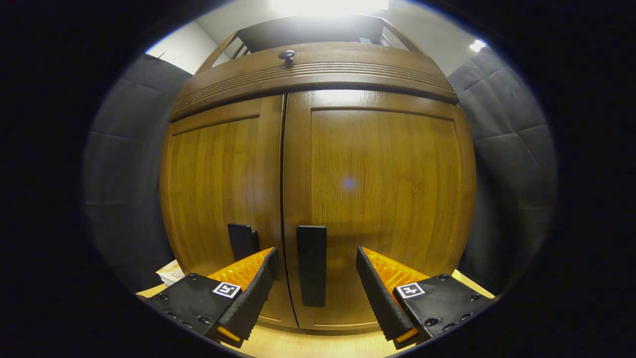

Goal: Open the right door of the double-door shoe cabinet with the right hand, and open the left door with the left hand.

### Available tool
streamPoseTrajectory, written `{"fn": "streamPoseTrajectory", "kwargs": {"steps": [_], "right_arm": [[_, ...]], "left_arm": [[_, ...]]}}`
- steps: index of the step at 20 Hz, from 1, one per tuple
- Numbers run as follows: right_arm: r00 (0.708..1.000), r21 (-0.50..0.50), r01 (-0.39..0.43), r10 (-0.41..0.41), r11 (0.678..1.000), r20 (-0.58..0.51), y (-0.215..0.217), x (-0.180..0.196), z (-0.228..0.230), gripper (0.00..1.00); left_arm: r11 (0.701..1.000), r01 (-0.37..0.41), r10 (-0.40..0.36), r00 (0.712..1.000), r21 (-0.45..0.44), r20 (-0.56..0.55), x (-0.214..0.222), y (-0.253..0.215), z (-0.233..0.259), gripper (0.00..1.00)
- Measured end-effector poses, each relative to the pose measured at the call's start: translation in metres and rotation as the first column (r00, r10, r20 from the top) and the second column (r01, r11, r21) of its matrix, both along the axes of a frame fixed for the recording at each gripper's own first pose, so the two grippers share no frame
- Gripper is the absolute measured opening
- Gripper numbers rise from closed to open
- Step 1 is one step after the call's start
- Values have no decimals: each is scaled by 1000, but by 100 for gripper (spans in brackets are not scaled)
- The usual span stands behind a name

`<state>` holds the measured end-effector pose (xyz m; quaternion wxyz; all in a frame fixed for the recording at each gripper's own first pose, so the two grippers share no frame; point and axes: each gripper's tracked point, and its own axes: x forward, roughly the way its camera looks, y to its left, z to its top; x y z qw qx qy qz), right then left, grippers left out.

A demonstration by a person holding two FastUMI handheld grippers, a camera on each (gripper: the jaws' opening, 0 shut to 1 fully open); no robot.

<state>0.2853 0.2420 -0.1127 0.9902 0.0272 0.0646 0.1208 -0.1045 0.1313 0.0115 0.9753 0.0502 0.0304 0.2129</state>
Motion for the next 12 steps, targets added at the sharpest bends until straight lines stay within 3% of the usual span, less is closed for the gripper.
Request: {"fn": "streamPoseTrajectory", "kwargs": {"steps": [3, 4, 6, 8, 11, 12], "right_arm": [[1000, 9, 10, -10, 1000, -5, 3, 8, -6, 87], [1000, 13, 10, -10, 1000, -13, 5, 12, -9, 76], [1000, 28, 15, -15, 1000, -27, 7, 18, -14, 65], [998, 44, 8, -5, 999, -59, 11, 19, -20, 61], [998, 68, 12, -8, 998, -70, 14, 23, -22, 38], [998, 61, 15, -11, 998, -63, 13, 18, -21, 37]], "left_arm": [[1000, -11, 11, 1000, -3, -9, -5, 3, 3, 94], [1000, -13, 13, 1000, -2, -11, -7, 6, 3, 94], [1000, -15, 15, 1000, 0, -14, -8, 6, 4, 94], [1000, -14, 14, 1000, 3, -12, -6, 5, 4, 94], [1000, -9, 9, 1000, 6, -7, -5, 6, 5, 94], [1000, -8, 8, 1000, 4, -7, -5, 6, 5, 94]]}}
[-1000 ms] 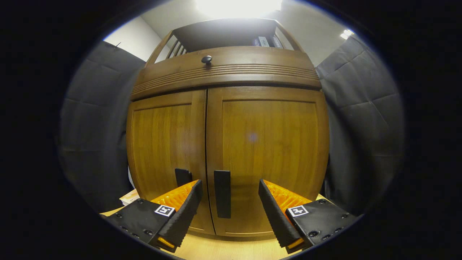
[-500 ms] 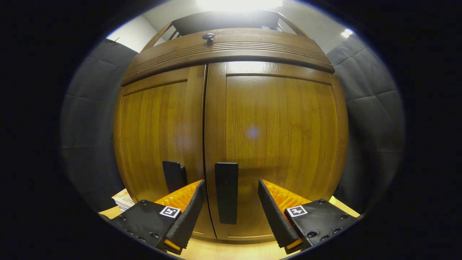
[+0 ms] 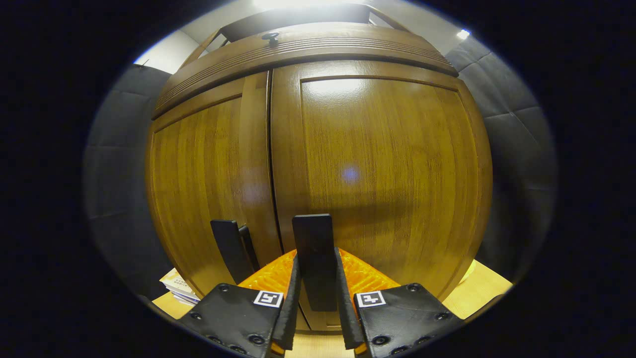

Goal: Open the right door of the double-door shoe cabinet with the right hand, and open the left door with the left hand.

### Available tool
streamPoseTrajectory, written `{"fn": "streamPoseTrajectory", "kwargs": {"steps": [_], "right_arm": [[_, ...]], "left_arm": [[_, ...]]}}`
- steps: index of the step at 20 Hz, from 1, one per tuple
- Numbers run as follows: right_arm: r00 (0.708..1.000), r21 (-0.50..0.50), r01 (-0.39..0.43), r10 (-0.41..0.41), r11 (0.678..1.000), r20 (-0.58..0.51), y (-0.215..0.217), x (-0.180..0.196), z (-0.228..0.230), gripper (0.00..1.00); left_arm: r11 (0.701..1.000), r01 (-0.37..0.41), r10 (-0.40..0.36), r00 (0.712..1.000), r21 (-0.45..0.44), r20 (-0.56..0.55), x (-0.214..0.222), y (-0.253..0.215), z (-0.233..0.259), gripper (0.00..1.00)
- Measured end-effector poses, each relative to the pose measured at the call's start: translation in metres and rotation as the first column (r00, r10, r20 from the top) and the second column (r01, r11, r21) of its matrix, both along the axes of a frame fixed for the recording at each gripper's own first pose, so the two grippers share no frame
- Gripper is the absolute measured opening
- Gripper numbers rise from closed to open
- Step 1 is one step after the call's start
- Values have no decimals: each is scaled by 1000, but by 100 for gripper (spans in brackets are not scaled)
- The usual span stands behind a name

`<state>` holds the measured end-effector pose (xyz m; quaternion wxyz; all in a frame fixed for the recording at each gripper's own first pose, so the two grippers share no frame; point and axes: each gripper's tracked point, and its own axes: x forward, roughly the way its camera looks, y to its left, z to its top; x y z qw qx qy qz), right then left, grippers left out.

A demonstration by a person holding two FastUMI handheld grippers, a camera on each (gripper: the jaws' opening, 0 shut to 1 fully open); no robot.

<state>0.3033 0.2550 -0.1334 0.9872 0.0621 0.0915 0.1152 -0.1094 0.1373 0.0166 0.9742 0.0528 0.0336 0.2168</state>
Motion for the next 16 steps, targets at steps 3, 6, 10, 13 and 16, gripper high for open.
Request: {"fn": "streamPoseTrajectory", "kwargs": {"steps": [3, 6, 10, 13, 16], "right_arm": [[1000, -19, -15, 15, 1000, 15, 1, 2, -1, 20], [999, -15, -35, 35, 999, 13, -1, -2, 2, 17], [999, -4, -48, 48, 999, 11, -4, -11, 7, 20], [998, -2, -60, 60, 998, 12, -7, -21, 8, 20], [998, 4, -69, 69, 998, 10, -12, -32, 10, 17]], "left_arm": [[1000, 10, -10, 1000, -12, 1, 0, -2, 0, 94], [999, 29, -29, 1000, -17, 8, 4, -5, 0, 94], [998, 61, -61, 998, -20, 18, 14, -11, -1, 94], [996, 80, -80, 997, -28, 22, 16, -13, -2, 94], [995, 99, -98, 995, -33, 26, 19, -16, -2, 94]]}}
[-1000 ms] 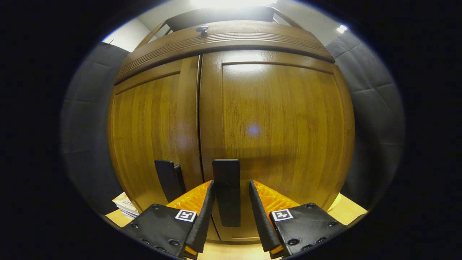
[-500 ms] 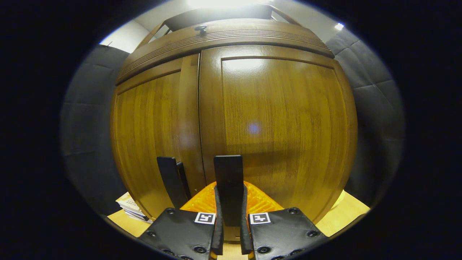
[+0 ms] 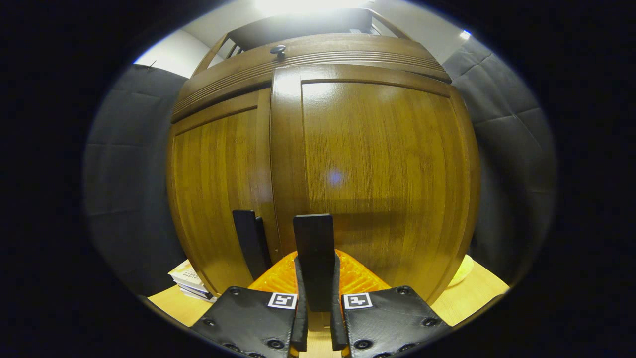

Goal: Open the right door of the double-door shoe cabinet with the right hand, and open the left door with the left hand.

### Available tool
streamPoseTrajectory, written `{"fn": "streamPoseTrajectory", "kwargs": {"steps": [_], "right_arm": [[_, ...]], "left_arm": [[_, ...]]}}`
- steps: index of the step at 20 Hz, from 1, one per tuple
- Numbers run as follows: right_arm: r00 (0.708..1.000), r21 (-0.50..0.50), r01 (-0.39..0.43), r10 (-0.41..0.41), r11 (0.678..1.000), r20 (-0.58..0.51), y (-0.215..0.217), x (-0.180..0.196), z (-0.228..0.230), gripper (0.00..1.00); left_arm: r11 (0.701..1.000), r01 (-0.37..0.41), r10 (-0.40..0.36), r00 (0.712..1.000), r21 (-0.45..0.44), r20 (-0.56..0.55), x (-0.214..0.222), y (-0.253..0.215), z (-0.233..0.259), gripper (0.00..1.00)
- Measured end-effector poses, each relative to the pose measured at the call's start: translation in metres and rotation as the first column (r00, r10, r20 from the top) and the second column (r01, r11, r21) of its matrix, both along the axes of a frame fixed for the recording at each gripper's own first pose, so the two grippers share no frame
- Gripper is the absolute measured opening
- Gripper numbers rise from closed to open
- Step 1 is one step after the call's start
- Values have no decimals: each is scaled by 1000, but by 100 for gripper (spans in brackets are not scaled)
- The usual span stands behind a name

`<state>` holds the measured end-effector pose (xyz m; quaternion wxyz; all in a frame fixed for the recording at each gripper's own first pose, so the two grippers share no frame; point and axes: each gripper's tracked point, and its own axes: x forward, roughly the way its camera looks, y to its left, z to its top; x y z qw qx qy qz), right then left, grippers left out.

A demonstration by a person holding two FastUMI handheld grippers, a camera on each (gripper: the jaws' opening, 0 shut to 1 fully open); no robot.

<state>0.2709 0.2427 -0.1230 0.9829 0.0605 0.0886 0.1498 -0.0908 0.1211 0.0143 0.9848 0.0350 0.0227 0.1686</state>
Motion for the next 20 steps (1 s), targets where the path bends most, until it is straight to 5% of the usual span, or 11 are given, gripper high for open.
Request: {"fn": "streamPoseTrajectory", "kwargs": {"steps": [20], "right_arm": [[996, 33, -91, 92, 995, -22, -68, -83, 12, 20]], "left_arm": [[980, 197, -196, 980, -21, 31, 38, -64, 0, 94]]}}
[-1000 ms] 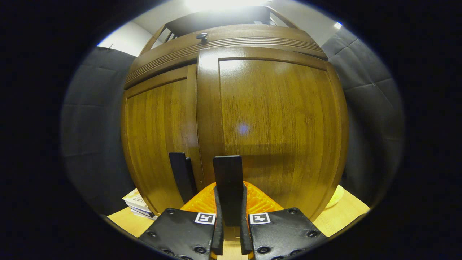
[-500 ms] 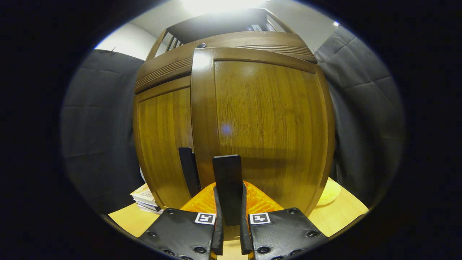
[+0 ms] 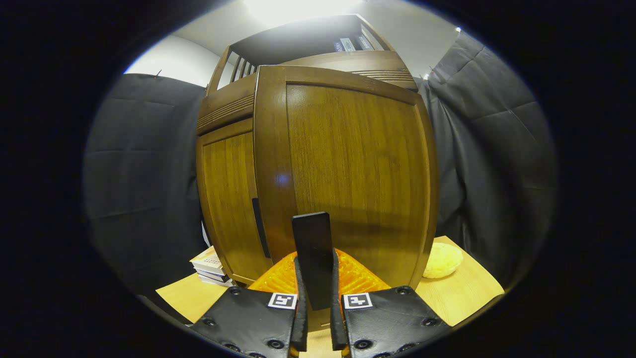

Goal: Open the right door of the double-door shoe cabinet with the right hand, and open the left door with the left hand.

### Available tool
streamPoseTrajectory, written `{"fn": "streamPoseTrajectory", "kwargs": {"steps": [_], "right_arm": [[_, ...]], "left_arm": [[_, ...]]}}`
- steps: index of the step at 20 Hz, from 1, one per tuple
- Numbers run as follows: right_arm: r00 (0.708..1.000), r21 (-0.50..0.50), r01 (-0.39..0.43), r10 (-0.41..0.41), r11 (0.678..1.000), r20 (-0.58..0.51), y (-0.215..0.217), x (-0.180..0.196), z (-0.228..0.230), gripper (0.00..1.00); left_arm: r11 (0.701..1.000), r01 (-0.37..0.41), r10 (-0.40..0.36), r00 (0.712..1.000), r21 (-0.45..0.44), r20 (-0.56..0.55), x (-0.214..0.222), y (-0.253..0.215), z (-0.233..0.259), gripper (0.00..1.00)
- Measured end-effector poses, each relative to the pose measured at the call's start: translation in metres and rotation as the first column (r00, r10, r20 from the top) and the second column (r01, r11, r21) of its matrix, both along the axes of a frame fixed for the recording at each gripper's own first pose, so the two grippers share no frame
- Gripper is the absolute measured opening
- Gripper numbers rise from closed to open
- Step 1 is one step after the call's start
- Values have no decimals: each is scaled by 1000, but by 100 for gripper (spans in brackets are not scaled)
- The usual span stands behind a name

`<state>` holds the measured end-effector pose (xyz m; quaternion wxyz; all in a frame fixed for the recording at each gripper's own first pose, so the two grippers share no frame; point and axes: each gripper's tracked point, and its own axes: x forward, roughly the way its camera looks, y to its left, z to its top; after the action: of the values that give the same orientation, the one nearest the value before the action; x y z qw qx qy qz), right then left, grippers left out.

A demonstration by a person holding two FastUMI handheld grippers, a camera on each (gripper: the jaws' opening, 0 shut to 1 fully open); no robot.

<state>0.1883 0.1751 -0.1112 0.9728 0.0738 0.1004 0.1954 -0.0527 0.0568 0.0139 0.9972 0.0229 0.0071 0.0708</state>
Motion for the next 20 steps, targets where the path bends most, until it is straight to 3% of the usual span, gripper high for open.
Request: {"fn": "streamPoseTrajectory", "kwargs": {"steps": [20], "right_arm": [[999, -23, 24, -25, 999, -35, -95, -44, 0, 17]], "left_arm": [[978, 206, -205, 978, -22, 25, 29, -102, 8, 94]]}}
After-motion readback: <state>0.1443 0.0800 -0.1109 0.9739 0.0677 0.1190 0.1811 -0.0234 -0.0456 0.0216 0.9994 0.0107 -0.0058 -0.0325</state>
